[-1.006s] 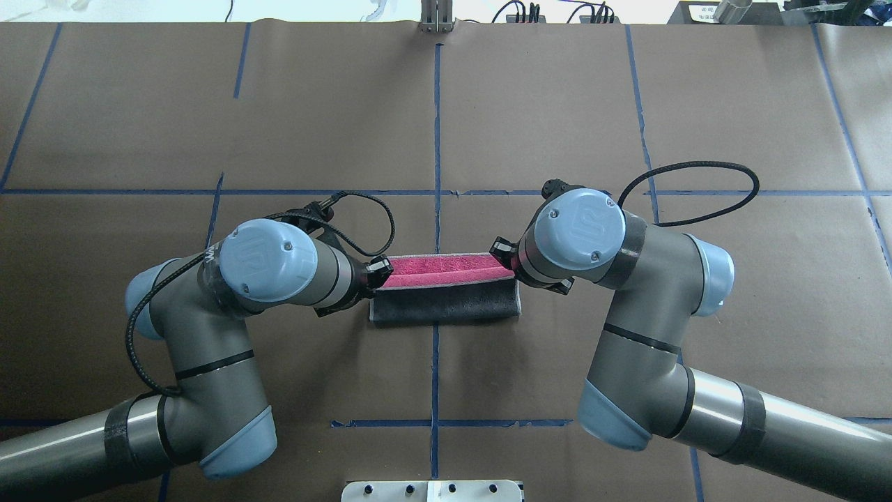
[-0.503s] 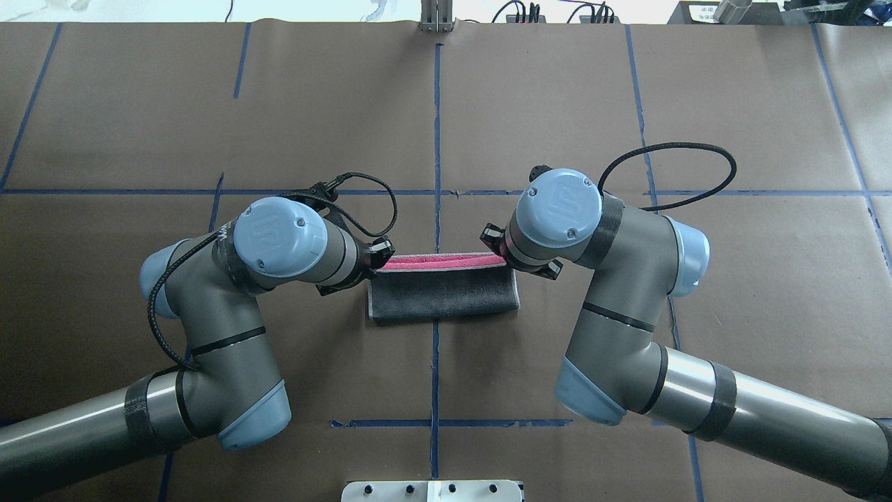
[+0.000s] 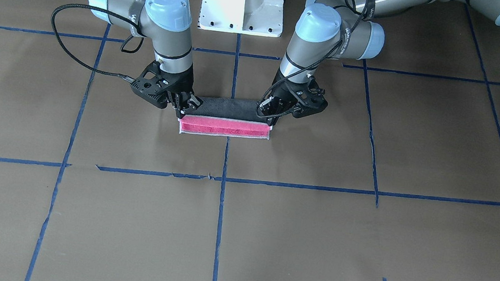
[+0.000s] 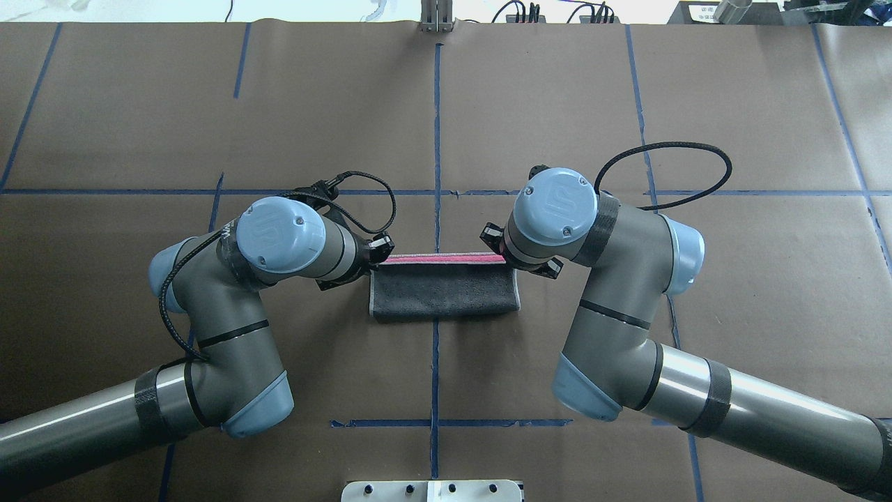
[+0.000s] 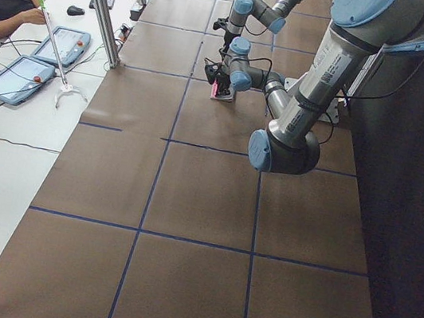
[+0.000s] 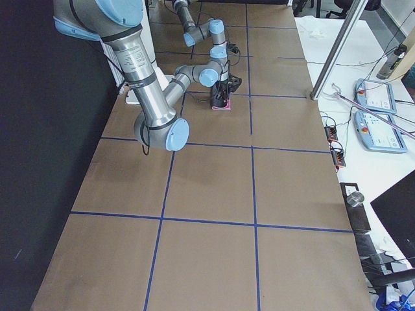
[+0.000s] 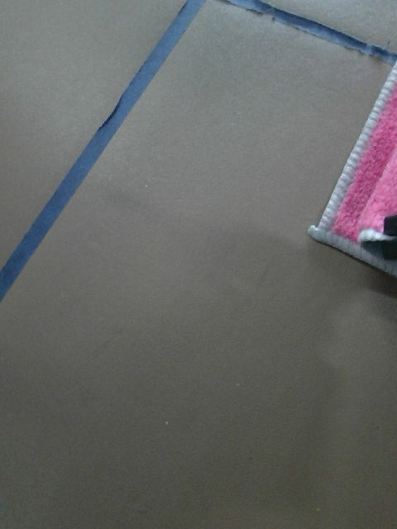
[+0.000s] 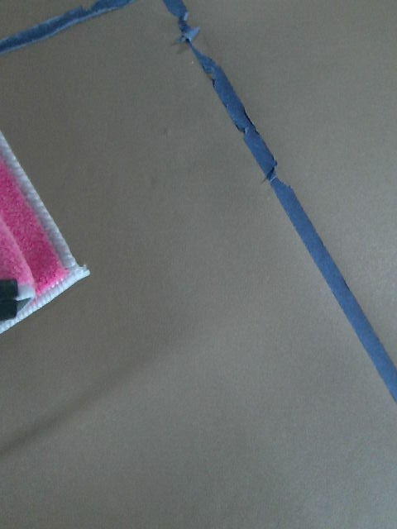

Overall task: Fold towel twice with both arms
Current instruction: 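Open both grippers and raise them off the folded towel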

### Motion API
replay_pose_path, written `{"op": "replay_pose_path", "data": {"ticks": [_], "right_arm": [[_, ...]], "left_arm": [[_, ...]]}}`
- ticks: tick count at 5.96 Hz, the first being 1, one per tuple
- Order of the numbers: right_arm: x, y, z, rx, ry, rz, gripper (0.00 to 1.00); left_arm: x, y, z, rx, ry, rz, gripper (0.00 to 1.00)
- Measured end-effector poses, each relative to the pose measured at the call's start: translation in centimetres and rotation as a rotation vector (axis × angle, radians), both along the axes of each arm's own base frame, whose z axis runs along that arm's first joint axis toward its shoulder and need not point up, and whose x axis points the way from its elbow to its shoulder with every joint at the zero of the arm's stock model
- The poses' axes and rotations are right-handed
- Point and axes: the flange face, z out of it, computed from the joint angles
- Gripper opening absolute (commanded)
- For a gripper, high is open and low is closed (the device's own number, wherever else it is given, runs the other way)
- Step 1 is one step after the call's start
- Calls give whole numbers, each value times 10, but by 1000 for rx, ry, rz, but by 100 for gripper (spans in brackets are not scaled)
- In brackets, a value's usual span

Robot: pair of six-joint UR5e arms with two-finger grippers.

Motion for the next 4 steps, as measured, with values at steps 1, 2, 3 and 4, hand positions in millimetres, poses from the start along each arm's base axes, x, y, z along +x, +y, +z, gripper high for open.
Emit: {"op": "replay_pose_path", "data": {"ticks": [1, 2, 3, 4], "right_arm": [[0, 0, -2, 3, -5, 0, 77], [0, 0, -7, 6, -19, -2, 77], [7, 1, -14, 4, -48, -12, 77], [22, 4, -21, -5, -82, -26, 77]], "left_arm": [[0, -2, 1, 13, 0, 5, 69], [-1, -2, -3, 19, 7, 8, 69], [-3, 0, -8, 18, 19, 9, 67], [-4, 7, -13, -7, 37, -1, 67]]}}
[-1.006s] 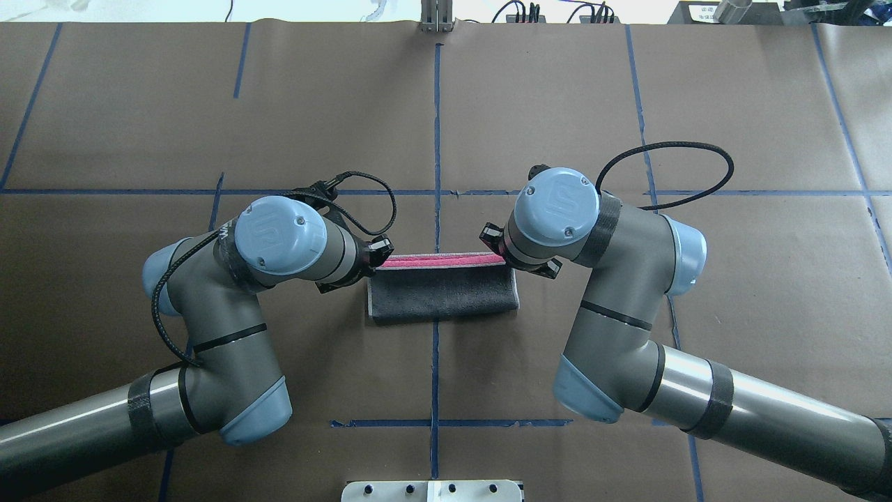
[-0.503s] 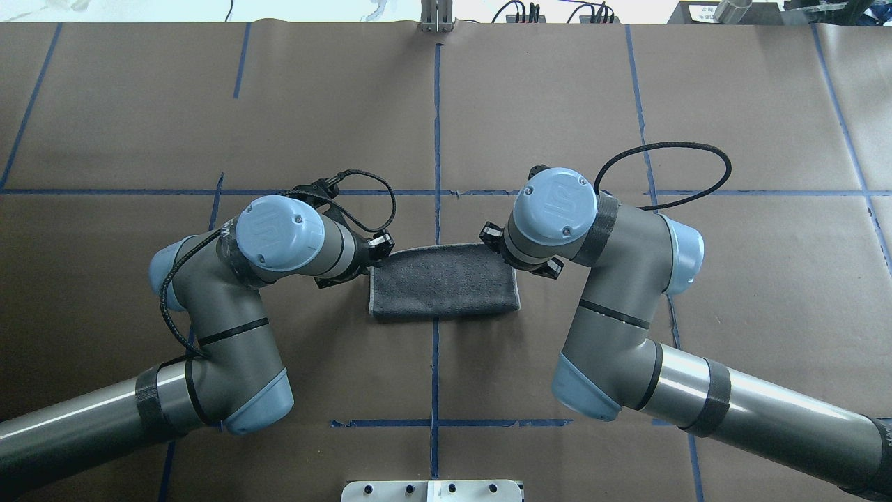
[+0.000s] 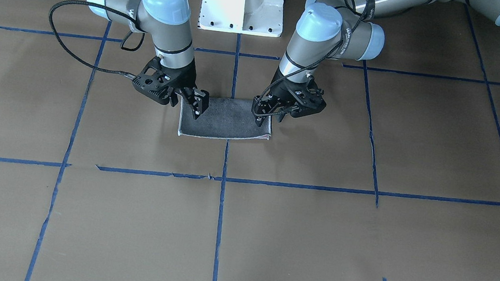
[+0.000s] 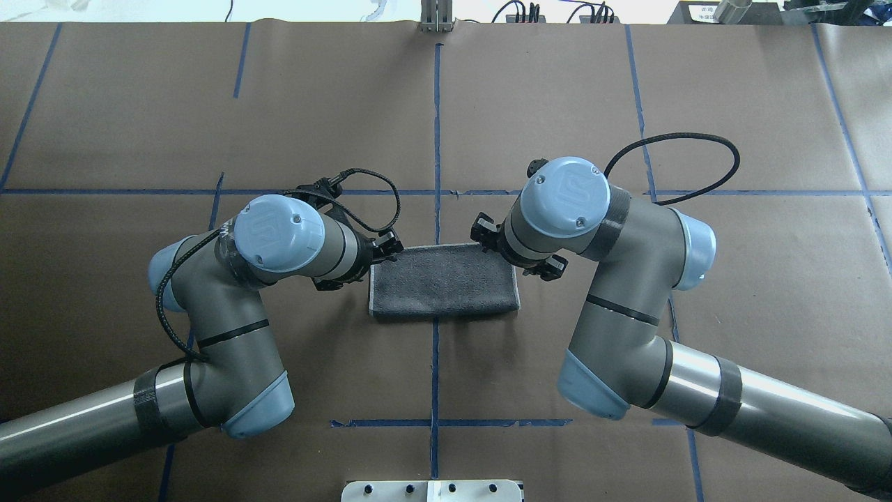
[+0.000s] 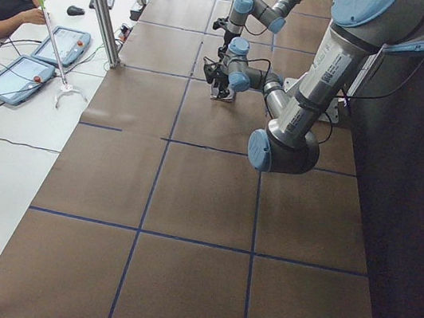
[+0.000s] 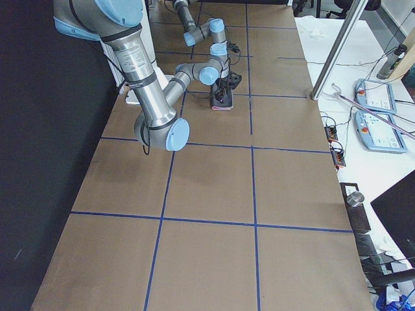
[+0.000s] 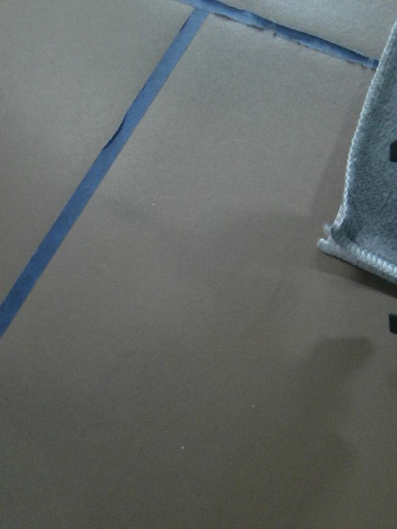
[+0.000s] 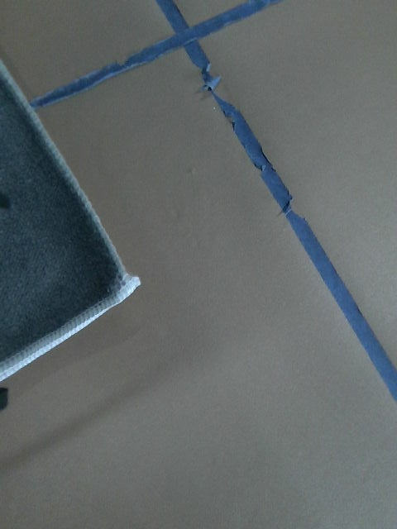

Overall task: Fold towel twice with both arms
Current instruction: 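Open both grippers and raise them off the folded towel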

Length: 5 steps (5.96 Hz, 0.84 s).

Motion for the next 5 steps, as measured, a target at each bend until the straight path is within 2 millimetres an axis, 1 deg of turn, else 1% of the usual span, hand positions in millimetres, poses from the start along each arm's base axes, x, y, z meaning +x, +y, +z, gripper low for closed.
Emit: {"op": "replay_pose_path", "data": {"ticks": [1, 2, 3, 4, 5], "right_arm": [[19, 3, 0, -12, -26, -11, 77], [39, 1, 2, -27, -44, -13, 78], [54, -2, 3, -36, -57, -9, 84], [62, -5, 3, -41, -64, -6, 85], [66, -6, 3, -42, -68, -5, 85]], "left_arm": [[-1, 7, -4, -53, 22, -25, 67], [1, 13, -4, -117, 40, -58, 73], [3, 18, -1, -178, 49, -89, 77], [5, 23, 5, -218, 50, -104, 78], [9, 29, 8, -246, 46, -110, 77]]}}
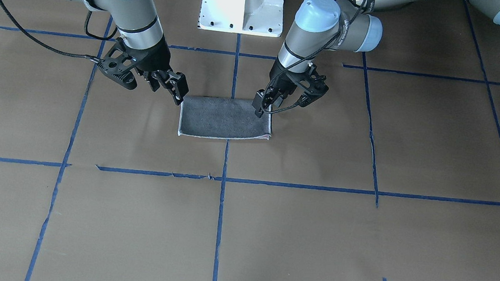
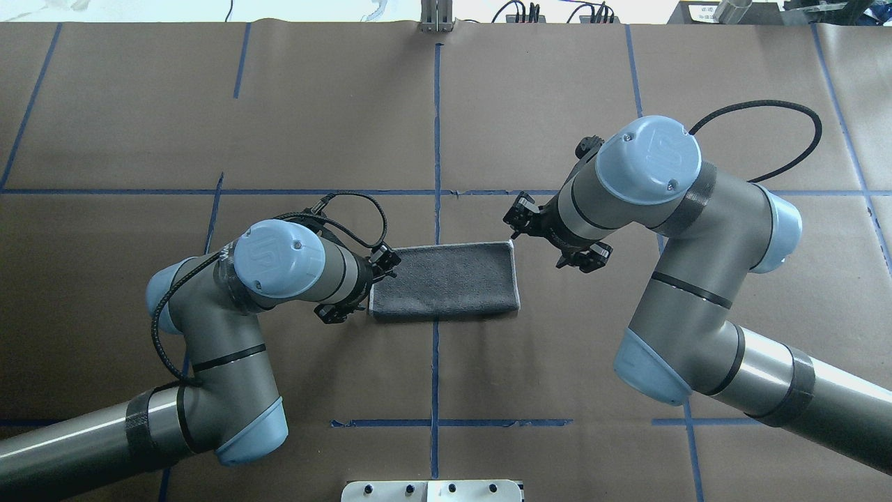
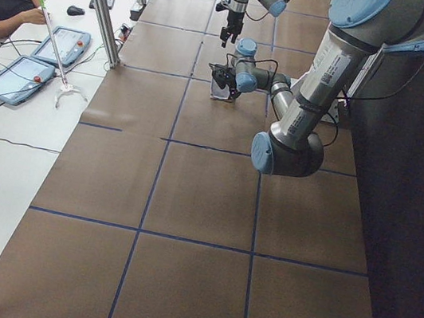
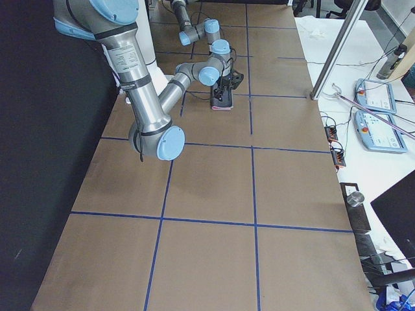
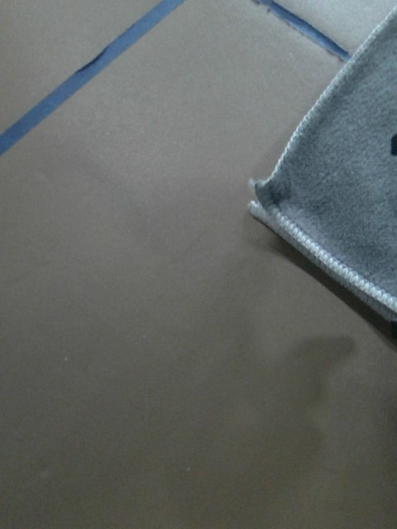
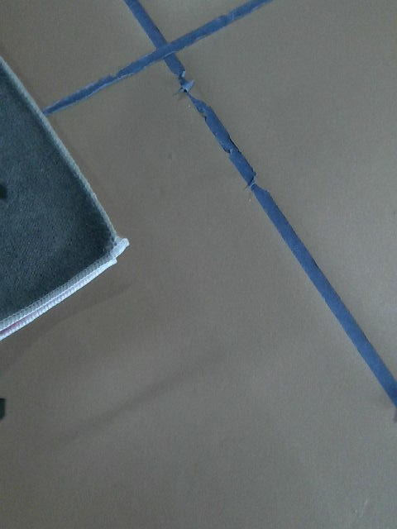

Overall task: Fold towel twice with both arms
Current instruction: 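Grasp the folded towel's end nearest the left gripper with the left gripper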

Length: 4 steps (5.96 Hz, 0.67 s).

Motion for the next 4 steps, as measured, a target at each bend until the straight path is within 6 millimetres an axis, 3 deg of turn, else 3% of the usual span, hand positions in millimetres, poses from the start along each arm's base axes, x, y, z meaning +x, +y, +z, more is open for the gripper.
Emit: {"op": "replay_pose_path", "data": {"ticks": [2, 4], "right_arm": [[1, -1, -1, 0, -2, 1, 86], [1, 0, 0, -1, -1, 0, 86]], "left_arm": [[9, 13, 4, -28, -10, 8, 71], [13, 19, 6, -37, -14, 13, 46]]}}
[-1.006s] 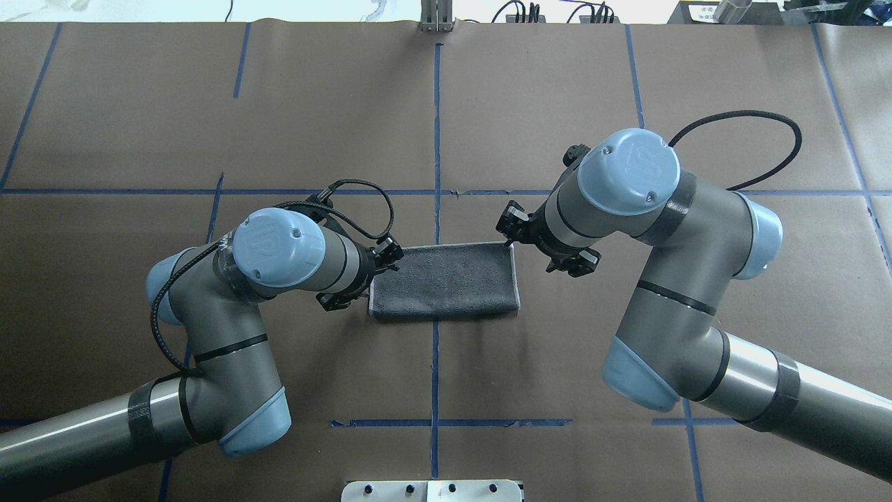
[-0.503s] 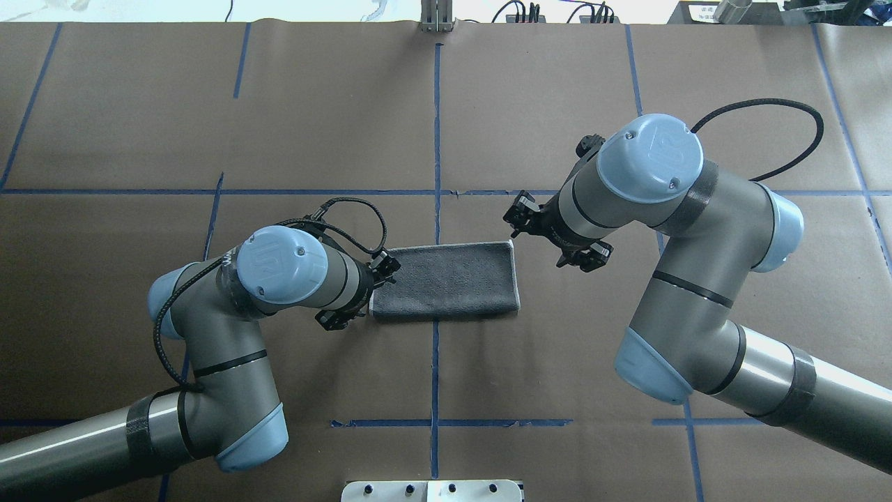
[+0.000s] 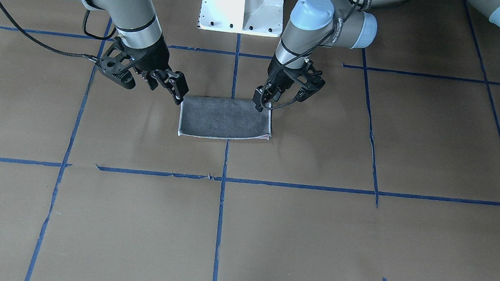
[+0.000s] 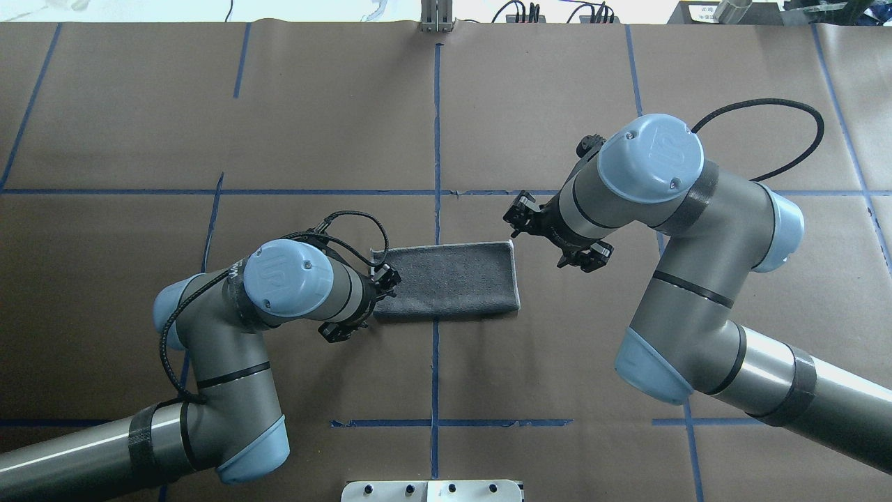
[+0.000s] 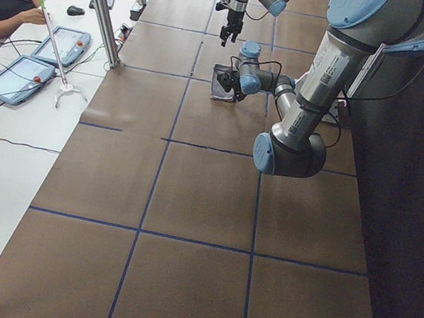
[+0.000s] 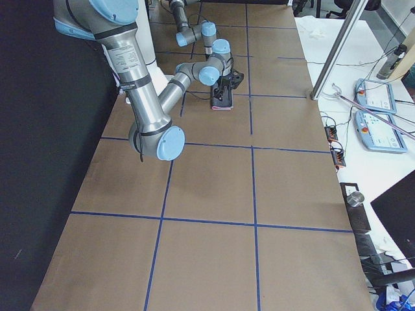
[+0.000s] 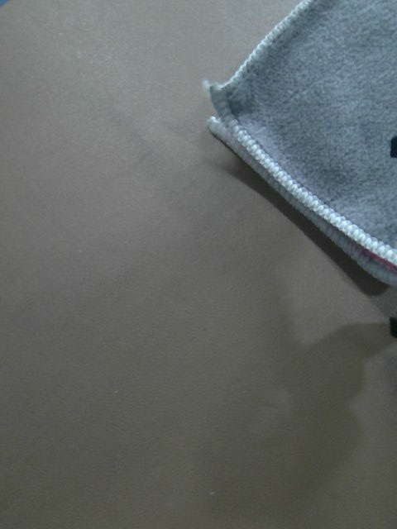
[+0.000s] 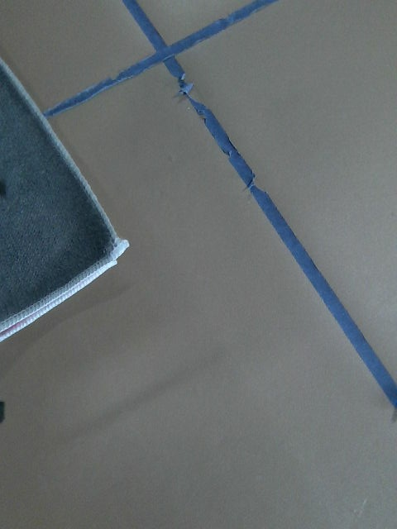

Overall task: Fold towel twice with both arms
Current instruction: 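Grasp the folded towel's end nearest the left gripper with the left gripper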

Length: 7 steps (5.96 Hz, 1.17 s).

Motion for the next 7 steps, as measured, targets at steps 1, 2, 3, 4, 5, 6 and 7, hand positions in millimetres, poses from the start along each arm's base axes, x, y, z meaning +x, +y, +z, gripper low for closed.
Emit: {"op": "replay_pose_path", "data": {"ticks": [1, 2, 3, 4, 5, 6, 7], "right_arm": [[0, 1, 0, 0, 0, -1, 87], [-1, 1, 0, 0, 0, -2, 87], [-1, 1, -1, 1, -1, -3, 87], [-1, 1, -1, 1, -1, -3, 87], [-1, 2, -1, 1, -1, -4, 87], [-1, 2, -1, 1, -1, -4, 87], [-1, 2, -1, 1, -2, -3, 87]], "left_arm": [[1, 2, 2, -3, -2, 3, 28], [1, 3, 4, -4, -5, 4, 10], [1, 4, 6, -5, -9, 5, 7], [-1, 4, 7, -5, -9, 4, 6], [-8, 5, 4, -1, -12, 6, 5], [-20, 7, 1, 14, -27, 16, 5], [-32, 3, 0, 43, -46, 26, 5]]}}
